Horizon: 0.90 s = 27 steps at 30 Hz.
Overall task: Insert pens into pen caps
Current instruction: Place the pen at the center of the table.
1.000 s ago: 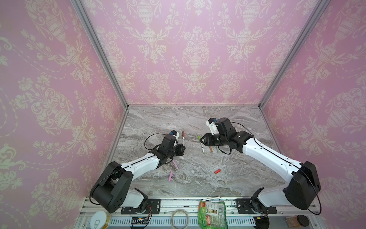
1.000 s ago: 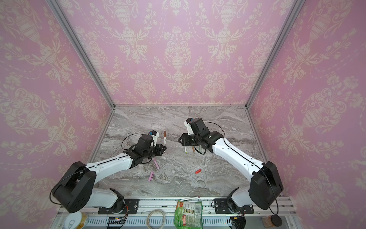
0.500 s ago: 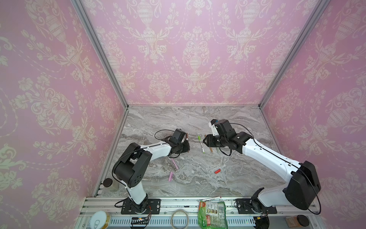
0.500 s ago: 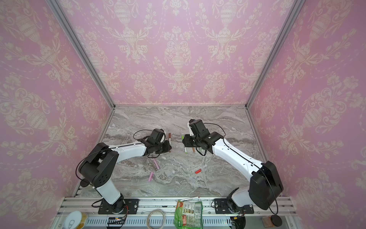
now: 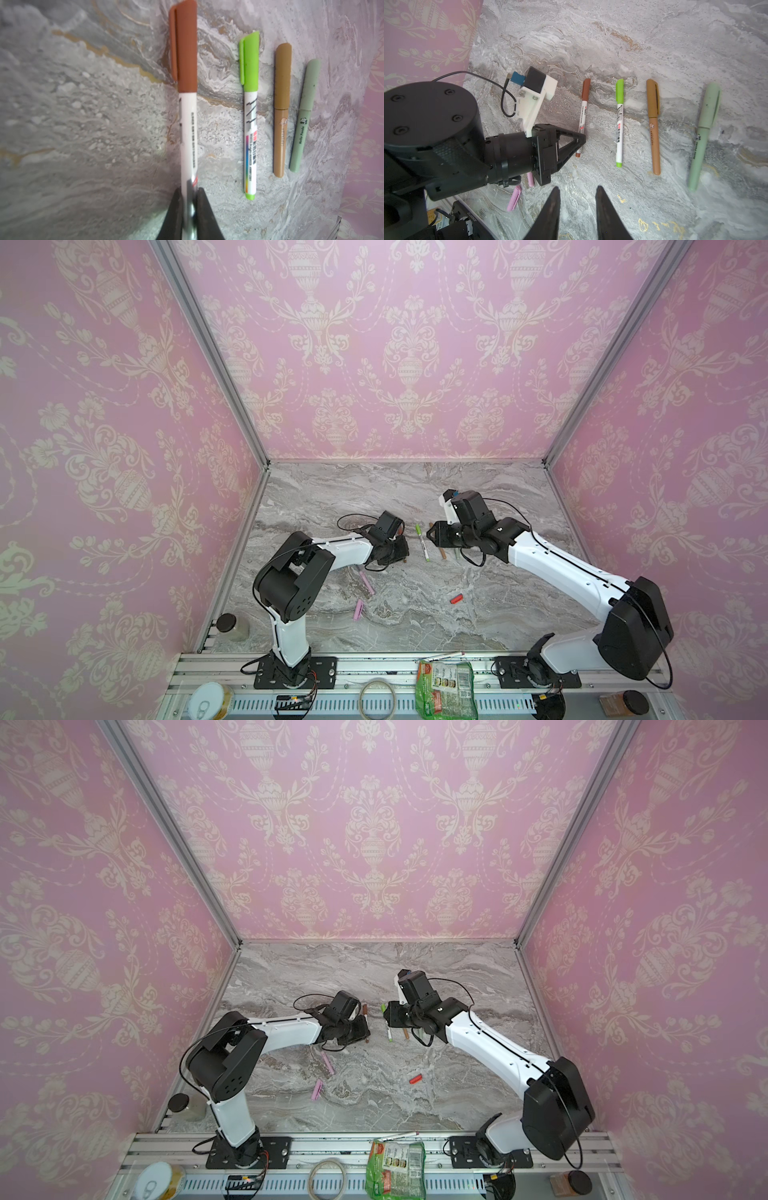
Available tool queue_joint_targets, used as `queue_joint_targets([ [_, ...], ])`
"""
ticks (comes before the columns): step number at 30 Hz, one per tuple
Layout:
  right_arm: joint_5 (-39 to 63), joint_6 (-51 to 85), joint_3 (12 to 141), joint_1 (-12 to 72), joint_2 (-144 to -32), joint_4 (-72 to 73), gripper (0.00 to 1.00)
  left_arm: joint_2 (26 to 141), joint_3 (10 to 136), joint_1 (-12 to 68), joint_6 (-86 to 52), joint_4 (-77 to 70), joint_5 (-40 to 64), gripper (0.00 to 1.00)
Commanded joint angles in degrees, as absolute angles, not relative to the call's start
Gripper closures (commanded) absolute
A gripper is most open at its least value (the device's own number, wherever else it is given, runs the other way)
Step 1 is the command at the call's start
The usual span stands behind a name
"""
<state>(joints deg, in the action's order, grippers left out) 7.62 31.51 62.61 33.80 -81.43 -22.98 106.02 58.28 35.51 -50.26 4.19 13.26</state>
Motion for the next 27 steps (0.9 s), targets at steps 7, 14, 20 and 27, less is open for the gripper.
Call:
queue_joint_targets([
  [7,7.82,31.46,60.31,32.78,-78.14,-21.90,0.68,108.28,59.62,36.73,-53.20,5.65,14.15,0.78],
  [14,7.91,31.46,59.78,32.52,-77.51,-21.71,0.68,107.67,59.01,36.91,-53.29,5.39,13.55,0.72],
  [20,7.89,31.46,59.37,32.34,-77.33,-21.80,0.68,105.86,57.84,36.88,-53.00,2.29,13.24,0.68],
  [27,9.45,30.58,59.10,32.49,-76.60,-20.74,0.67,96.19,53.41,36.47,-47.80,-7.83,11.17,0.55],
])
